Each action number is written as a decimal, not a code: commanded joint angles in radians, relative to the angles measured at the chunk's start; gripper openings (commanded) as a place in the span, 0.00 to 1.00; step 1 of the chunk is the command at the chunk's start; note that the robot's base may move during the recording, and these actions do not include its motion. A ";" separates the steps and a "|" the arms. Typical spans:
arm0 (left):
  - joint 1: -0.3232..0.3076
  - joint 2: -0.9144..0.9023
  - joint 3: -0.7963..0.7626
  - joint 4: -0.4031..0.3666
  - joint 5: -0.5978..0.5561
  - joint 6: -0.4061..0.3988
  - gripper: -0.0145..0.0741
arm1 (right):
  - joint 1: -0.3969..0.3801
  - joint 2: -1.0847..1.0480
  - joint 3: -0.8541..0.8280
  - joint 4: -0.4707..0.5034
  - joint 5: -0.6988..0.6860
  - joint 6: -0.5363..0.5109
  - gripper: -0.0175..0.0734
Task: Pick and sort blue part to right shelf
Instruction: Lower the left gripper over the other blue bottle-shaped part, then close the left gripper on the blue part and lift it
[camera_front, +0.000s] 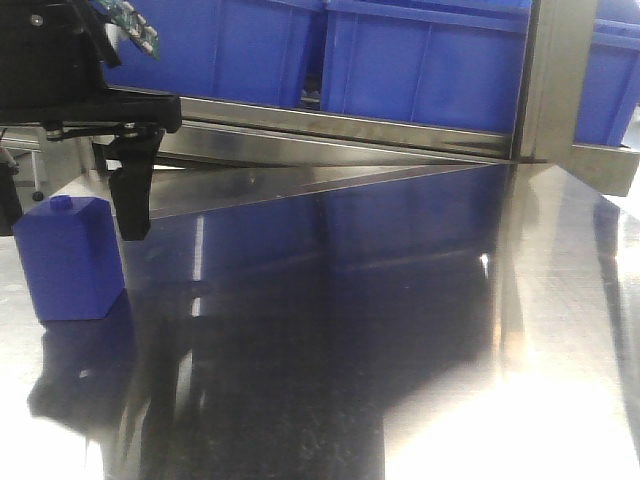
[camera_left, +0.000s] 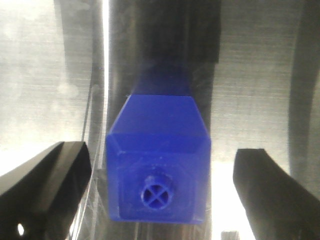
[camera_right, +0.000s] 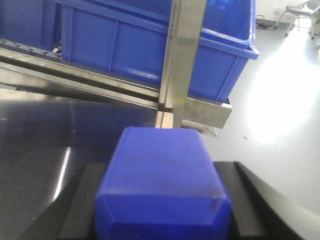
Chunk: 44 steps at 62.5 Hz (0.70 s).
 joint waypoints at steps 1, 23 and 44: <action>0.001 -0.042 -0.013 -0.003 -0.014 -0.001 0.86 | -0.004 0.000 -0.028 -0.009 -0.088 -0.009 0.66; 0.006 -0.042 0.017 -0.025 -0.071 -0.014 0.86 | -0.004 0.000 -0.028 -0.009 -0.088 -0.009 0.66; 0.006 -0.042 0.020 -0.027 -0.058 -0.014 0.81 | -0.004 0.000 -0.028 -0.009 -0.088 -0.009 0.66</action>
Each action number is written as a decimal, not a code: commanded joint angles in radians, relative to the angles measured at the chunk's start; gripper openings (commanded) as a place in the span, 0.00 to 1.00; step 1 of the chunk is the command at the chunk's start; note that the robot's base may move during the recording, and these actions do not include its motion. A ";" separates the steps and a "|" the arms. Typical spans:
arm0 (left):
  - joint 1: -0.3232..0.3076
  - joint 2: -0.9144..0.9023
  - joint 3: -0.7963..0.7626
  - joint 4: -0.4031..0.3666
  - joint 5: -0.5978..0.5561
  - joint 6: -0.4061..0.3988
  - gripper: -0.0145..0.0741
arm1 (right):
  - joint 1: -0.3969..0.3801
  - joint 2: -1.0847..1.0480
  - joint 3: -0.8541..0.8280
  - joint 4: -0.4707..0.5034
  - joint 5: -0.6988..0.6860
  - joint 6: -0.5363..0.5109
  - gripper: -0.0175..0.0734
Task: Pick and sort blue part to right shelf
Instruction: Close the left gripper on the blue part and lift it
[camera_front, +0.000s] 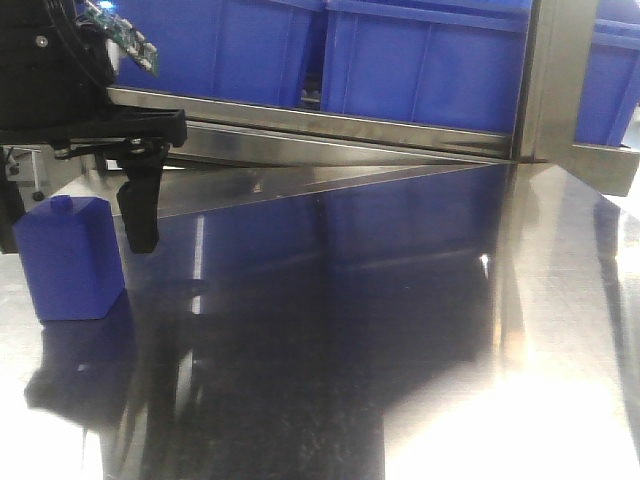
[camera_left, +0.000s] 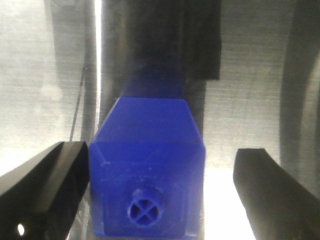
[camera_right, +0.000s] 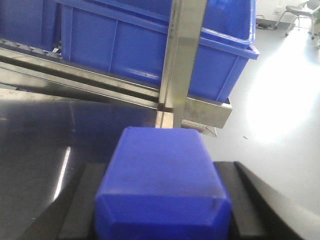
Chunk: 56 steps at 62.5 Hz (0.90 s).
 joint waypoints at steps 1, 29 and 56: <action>0.006 -0.042 -0.020 -0.005 0.005 -0.012 0.80 | -0.004 0.000 -0.028 -0.009 -0.088 -0.009 0.66; 0.006 -0.042 -0.020 -0.005 0.020 -0.012 0.62 | -0.004 0.000 -0.028 -0.009 -0.088 -0.009 0.66; 0.004 -0.182 -0.020 -0.058 0.031 0.180 0.62 | -0.004 0.000 -0.028 -0.009 -0.088 -0.009 0.66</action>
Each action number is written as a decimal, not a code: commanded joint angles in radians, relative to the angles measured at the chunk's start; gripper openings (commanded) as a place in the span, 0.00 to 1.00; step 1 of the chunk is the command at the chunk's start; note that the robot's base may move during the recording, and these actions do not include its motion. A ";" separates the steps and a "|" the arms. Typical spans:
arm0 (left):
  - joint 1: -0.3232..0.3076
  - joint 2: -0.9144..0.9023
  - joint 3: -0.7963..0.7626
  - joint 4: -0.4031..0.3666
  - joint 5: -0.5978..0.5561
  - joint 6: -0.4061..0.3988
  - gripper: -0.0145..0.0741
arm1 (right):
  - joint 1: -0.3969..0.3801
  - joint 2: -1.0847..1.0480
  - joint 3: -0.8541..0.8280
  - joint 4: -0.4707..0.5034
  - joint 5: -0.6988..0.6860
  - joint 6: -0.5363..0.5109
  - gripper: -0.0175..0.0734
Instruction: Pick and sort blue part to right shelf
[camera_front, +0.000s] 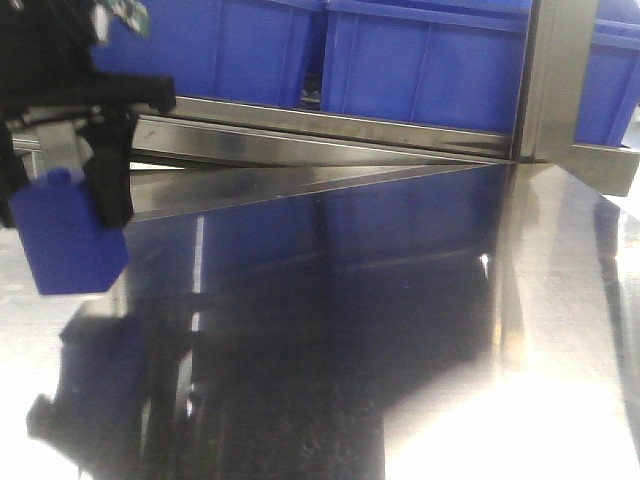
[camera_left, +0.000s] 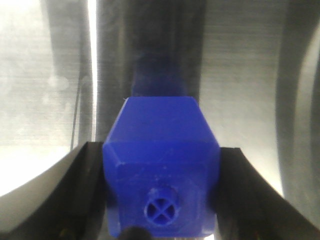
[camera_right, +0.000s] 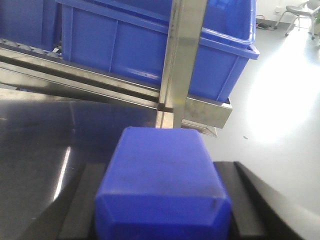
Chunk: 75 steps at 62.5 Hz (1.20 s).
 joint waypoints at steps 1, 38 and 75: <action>0.004 -0.103 -0.023 -0.045 0.002 0.119 0.62 | -0.004 0.000 -0.028 -0.009 -0.088 -0.009 0.66; 0.059 -0.490 0.395 -0.243 -0.733 0.634 0.62 | -0.004 0.000 -0.028 -0.009 -0.088 -0.009 0.66; 0.376 -0.922 0.731 -0.240 -0.989 0.552 0.62 | -0.004 0.000 -0.028 -0.009 -0.088 -0.009 0.66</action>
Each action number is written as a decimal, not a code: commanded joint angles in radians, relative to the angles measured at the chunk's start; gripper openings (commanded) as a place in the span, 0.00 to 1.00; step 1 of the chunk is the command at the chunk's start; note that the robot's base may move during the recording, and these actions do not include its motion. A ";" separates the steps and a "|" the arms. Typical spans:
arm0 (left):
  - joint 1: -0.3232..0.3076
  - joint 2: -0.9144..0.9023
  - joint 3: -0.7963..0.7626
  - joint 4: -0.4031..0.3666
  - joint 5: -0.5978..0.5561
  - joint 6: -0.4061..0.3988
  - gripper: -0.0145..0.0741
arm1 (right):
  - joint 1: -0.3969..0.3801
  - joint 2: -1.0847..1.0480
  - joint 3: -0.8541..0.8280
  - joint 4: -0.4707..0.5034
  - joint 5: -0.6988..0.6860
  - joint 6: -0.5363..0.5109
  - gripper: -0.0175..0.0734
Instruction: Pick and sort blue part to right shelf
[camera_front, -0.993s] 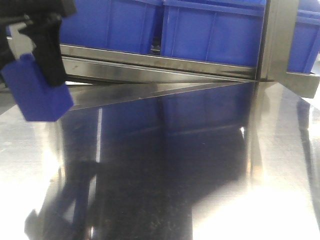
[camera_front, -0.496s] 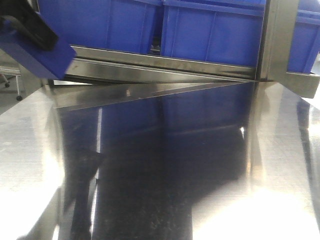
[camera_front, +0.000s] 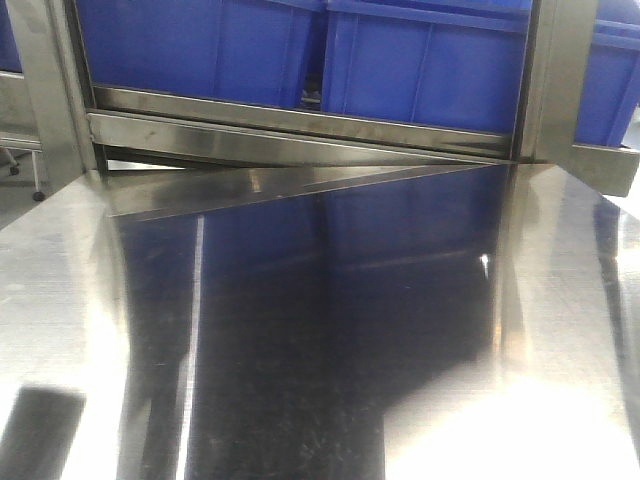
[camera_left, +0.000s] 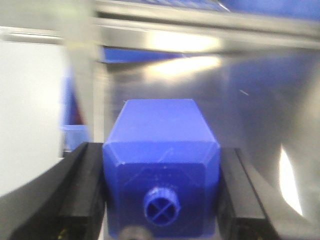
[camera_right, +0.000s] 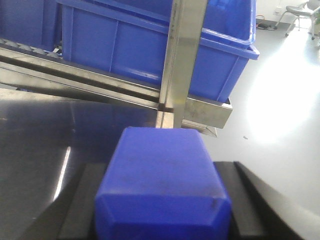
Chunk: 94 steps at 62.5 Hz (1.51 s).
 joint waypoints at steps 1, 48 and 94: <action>0.047 -0.076 -0.007 -0.008 -0.088 -0.017 0.62 | -0.004 0.000 -0.028 -0.009 -0.088 -0.009 0.66; 0.106 -0.429 0.052 0.062 -0.059 -0.017 0.62 | -0.004 0.000 -0.028 -0.009 -0.088 -0.009 0.66; 0.106 -0.429 0.052 0.062 -0.059 -0.017 0.62 | -0.004 0.000 -0.028 -0.009 -0.088 -0.009 0.66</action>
